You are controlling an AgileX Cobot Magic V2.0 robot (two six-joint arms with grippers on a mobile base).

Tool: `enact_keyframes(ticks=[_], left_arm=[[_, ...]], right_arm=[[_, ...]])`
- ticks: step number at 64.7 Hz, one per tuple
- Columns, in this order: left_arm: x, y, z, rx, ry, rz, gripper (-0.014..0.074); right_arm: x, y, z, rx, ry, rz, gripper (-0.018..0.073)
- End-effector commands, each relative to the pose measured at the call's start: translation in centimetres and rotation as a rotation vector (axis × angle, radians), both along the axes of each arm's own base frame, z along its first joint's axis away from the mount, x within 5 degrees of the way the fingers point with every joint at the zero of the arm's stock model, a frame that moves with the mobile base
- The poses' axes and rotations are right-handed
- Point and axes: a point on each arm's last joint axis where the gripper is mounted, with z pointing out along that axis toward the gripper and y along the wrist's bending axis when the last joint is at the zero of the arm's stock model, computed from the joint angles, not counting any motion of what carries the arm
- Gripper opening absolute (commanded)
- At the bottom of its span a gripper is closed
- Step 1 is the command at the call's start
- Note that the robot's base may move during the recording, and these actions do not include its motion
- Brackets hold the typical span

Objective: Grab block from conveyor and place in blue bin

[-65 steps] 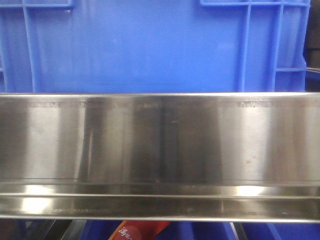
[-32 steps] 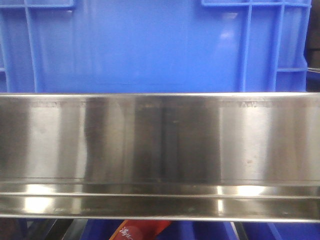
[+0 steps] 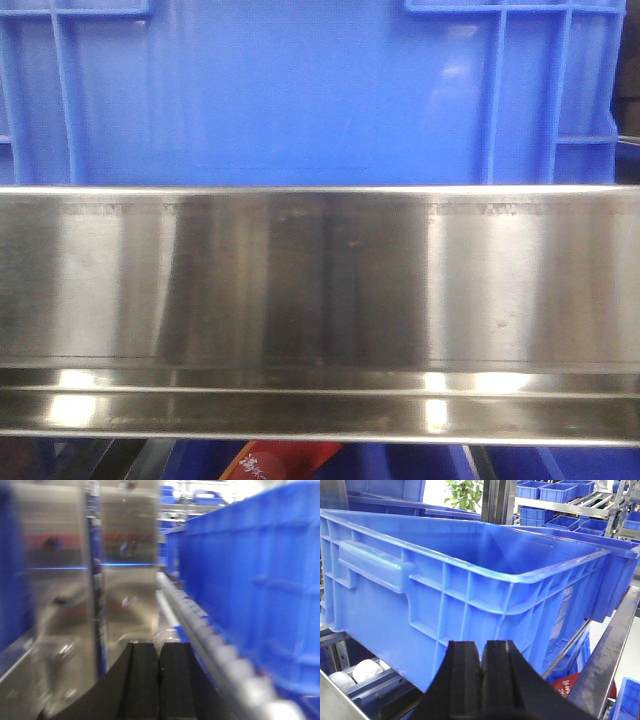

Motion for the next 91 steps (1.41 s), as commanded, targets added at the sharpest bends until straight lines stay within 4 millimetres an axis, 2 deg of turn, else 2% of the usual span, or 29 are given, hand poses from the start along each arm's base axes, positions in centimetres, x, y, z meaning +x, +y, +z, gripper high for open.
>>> enact_keyframes(ticks=[1, 14, 74, 91], left_arm=[[-0.1, 0.2, 0.0, -0.007, -0.068, 0.036, -0.0111], [0.0, 0.5, -0.3, -0.004, -0.038, 0.089, -0.0111], [0.0, 0.5, -0.3, -0.004, -0.04, 0.089, -0.0111], [0.0, 0.5, -0.3, -0.004, -0.04, 0.089, -0.0111]], right_arm=[[-0.1, -0.1, 0.2, 0.009, -0.031, -0.007, -0.0162], [0.0, -0.1, 0.2, 0.009, -0.032, -0.008, -0.0162], [0.1, -0.2, 0.2, -0.01, -0.054, -0.02, -0.0162], [0.9, -1.4, -0.3, 0.064, 0.024, -0.21, -0.0162]])
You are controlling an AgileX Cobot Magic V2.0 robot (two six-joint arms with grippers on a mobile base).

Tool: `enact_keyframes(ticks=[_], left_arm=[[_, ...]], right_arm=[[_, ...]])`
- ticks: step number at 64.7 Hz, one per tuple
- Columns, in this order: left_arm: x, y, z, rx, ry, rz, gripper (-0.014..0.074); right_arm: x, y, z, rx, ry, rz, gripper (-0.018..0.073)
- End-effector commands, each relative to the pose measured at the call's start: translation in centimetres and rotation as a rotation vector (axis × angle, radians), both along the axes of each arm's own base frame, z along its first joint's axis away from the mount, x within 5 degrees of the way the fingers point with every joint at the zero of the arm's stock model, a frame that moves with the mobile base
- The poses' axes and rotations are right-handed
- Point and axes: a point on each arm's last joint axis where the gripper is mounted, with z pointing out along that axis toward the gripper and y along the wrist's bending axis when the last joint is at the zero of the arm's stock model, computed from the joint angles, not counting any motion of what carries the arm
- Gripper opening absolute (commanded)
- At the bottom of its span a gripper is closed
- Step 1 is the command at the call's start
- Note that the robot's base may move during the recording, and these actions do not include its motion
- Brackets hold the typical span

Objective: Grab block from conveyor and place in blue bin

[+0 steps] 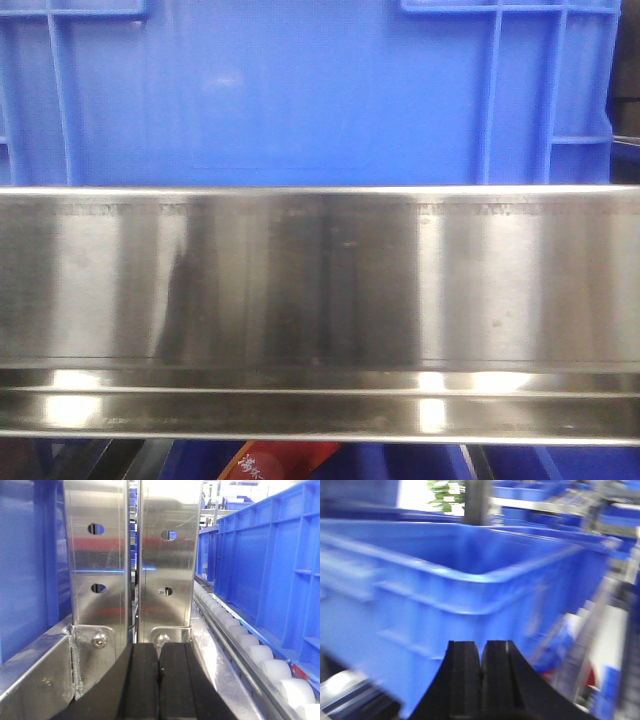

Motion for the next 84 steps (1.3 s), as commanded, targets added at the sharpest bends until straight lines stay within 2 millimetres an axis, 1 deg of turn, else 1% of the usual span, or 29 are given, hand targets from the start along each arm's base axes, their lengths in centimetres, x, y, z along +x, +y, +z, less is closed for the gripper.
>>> enact_keyframes(ticks=[1, 13, 26, 33, 39, 47, 50, 56, 84], left_arm=[[-0.1, 0.0, 0.3, -0.002, -0.028, 0.005, -0.0111], [-0.1, 0.0, 0.3, -0.002, -0.028, 0.005, -0.0111], [-0.1, 0.0, 0.3, -0.002, -0.028, 0.005, -0.0111], [-0.1, 0.0, 0.3, -0.002, -0.028, 0.005, -0.0111], [-0.1, 0.0, 0.3, -0.002, -0.028, 0.005, -0.0111], [-0.1, 0.0, 0.3, -0.002, -0.028, 0.005, -0.0111], [-0.1, 0.0, 0.3, -0.002, -0.028, 0.005, -0.0111], [-0.1, 0.0, 0.3, -0.002, -0.028, 0.005, -0.0111], [-0.1, 0.0, 0.3, -0.002, -0.028, 0.005, -0.0111]], right_arm=[[0.3, -0.6, -0.3, 0.02, -0.002, -0.09, -0.0162], [0.2, -2.1, -2.2, 0.029, -0.031, -0.271, -0.0162], [-1.0, -3.3, -5.6, 0.043, -0.082, -0.427, -0.0162], [-1.5, -3.5, -7.4, 0.047, -0.103, -0.472, -0.0162], [-1.2, -3.6, -9.2, 0.035, -0.065, -0.492, -0.0162], [-0.9, -3.7, -10.8, 0.031, -0.048, -0.496, -0.0162], [-0.8, -3.7, -11.1, 0.032, -0.052, -0.497, -0.0162], [-0.8, -3.7, -10.5, 0.052, -0.118, -0.502, -0.0162], [-0.8, -3.7, -10.6, 0.055, -0.106, -0.5, -0.0162]])
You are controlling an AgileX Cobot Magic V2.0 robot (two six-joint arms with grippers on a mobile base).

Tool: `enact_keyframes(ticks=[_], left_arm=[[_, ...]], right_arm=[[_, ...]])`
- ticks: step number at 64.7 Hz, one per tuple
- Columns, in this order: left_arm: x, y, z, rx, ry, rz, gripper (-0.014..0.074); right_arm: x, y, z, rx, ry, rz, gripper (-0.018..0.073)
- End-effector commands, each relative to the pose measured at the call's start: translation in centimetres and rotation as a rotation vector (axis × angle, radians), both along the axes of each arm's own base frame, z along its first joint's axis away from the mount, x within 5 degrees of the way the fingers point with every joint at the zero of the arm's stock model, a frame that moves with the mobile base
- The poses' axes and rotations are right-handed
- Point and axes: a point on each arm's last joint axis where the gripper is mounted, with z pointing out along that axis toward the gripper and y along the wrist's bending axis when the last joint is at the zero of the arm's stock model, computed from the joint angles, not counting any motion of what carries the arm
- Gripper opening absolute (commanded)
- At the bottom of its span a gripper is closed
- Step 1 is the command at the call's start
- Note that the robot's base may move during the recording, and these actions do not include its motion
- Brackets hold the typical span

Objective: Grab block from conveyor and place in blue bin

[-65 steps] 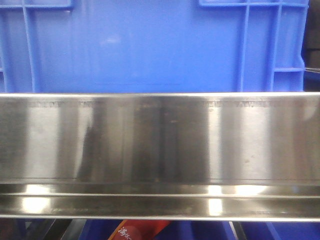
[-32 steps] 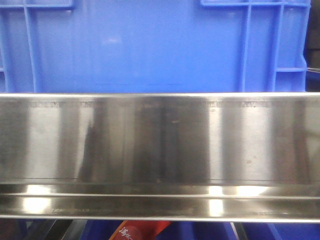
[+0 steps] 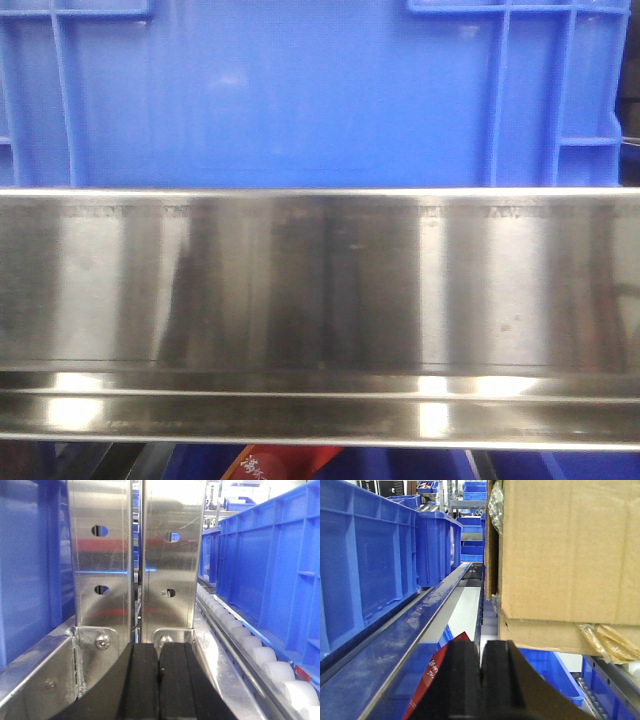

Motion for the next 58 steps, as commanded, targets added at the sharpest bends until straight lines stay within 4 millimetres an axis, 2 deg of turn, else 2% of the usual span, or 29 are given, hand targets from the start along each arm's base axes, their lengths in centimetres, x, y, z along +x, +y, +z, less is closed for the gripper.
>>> enact_keyframes(ticks=[1, 58], left_arm=[[-0.07, 0.03, 0.23, -0.002, -0.024, 0.005, -0.0111], [-0.07, 0.03, 0.23, -0.002, -0.024, 0.005, -0.0111]], right_arm=[[-0.02, -0.04, 0.13, 0.005, -0.024, -0.006, -0.0162], [-0.02, -0.04, 0.13, 0.005, -0.024, -0.006, -0.0162]])
